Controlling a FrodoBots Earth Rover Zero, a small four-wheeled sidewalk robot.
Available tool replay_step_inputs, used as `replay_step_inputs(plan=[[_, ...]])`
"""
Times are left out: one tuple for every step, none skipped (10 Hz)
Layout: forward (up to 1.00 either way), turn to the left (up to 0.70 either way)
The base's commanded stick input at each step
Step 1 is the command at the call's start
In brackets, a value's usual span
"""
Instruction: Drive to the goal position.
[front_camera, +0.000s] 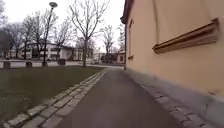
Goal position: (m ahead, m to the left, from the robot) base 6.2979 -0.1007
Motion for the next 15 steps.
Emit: replay_step_inputs(plan=[[1.00, 0.00], [1.00, 0.00], [1.00, 0.00], [1.00, 0.00], [1.00, 0.00], [1.00, 0.00], [1.00, 0.00], [1.00, 0.00], [1.00, 0.00], [1.00, 0.00], [1.00, 0.00], [1.00, 0.00], [1.00, 0.00], [1.00, 0.00], [1.00, 0.00]])
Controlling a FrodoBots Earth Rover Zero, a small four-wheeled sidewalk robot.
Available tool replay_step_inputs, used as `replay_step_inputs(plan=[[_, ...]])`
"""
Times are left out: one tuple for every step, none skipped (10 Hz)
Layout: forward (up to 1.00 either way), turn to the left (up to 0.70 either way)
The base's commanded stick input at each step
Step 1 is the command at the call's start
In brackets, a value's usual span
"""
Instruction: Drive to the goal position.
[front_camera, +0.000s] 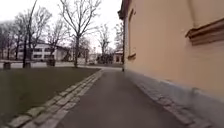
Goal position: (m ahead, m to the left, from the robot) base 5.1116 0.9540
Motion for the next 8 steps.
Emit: replay_step_inputs(plan=[[1.00, 0.00], [1.00, 0.00], [1.00, 0.40], [1.00, 0.40], [1.00, 0.24], [1.00, 0.07], [1.00, 0.00], [1.00, 0.00]])
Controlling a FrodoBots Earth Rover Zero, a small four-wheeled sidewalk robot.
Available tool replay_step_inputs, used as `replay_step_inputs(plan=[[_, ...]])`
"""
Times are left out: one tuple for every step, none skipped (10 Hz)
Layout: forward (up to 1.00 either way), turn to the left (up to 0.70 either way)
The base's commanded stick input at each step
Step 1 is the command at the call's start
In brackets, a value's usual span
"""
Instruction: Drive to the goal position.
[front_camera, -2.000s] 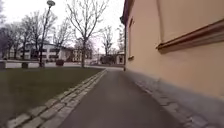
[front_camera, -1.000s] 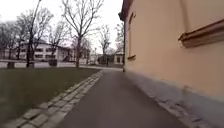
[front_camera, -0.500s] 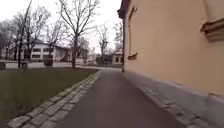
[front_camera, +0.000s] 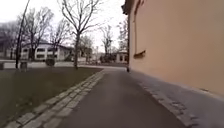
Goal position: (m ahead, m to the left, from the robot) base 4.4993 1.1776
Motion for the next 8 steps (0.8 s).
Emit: replay_step_inputs(plan=[[1.00, 0.00], [1.00, 0.00], [1.00, 0.00], [1.00, 0.00], [1.00, 0.00], [1.00, 0.00], [1.00, 0.00], [1.00, 0.00]])
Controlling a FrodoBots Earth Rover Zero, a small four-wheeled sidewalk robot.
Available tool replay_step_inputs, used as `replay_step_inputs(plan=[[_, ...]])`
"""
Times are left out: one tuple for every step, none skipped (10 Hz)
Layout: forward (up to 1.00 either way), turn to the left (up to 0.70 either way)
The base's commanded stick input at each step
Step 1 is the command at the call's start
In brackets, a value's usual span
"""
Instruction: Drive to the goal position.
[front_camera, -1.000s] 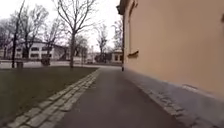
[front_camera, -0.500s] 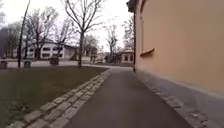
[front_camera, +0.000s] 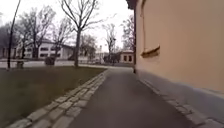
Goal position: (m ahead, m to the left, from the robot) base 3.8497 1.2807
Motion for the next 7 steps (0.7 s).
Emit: replay_step_inputs(plan=[[1.00, 0.00], [1.00, 0.00], [1.00, 0.00], [1.00, 0.00], [1.00, 0.00], [1.00, 0.00], [1.00, 0.00]])
